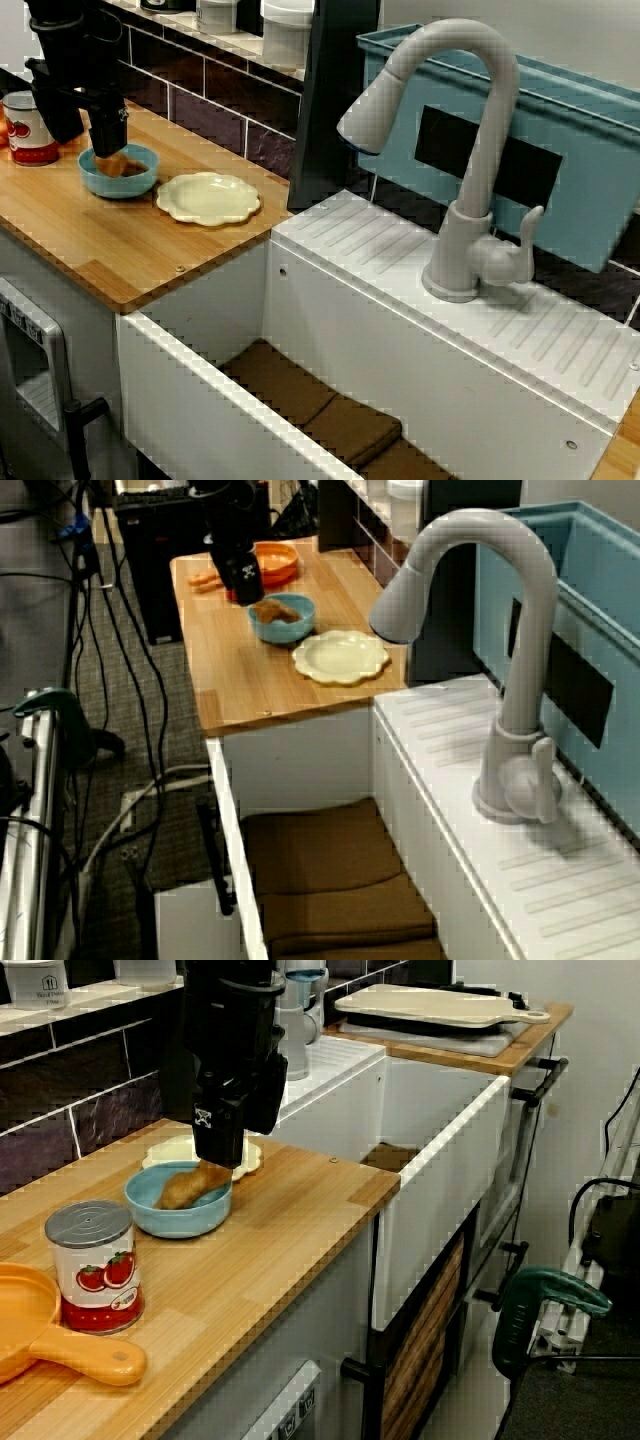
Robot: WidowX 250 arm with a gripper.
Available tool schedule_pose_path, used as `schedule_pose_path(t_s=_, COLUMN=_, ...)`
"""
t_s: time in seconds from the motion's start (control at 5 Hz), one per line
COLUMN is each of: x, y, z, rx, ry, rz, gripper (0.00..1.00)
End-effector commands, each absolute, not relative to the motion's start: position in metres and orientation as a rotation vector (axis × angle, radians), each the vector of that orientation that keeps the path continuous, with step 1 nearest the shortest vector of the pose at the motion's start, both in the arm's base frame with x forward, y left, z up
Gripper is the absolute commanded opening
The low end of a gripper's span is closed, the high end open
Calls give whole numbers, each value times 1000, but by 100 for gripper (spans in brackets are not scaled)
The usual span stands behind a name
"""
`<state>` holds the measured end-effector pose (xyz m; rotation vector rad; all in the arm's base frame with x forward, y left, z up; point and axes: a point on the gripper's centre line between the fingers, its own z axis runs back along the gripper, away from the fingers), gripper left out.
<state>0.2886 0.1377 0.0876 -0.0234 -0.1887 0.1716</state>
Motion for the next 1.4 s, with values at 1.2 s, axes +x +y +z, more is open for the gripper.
schedule_pose_path(t_s=1.2, x=301, y=146, z=107, rx=-103, ry=-256, rz=229, gripper=100)
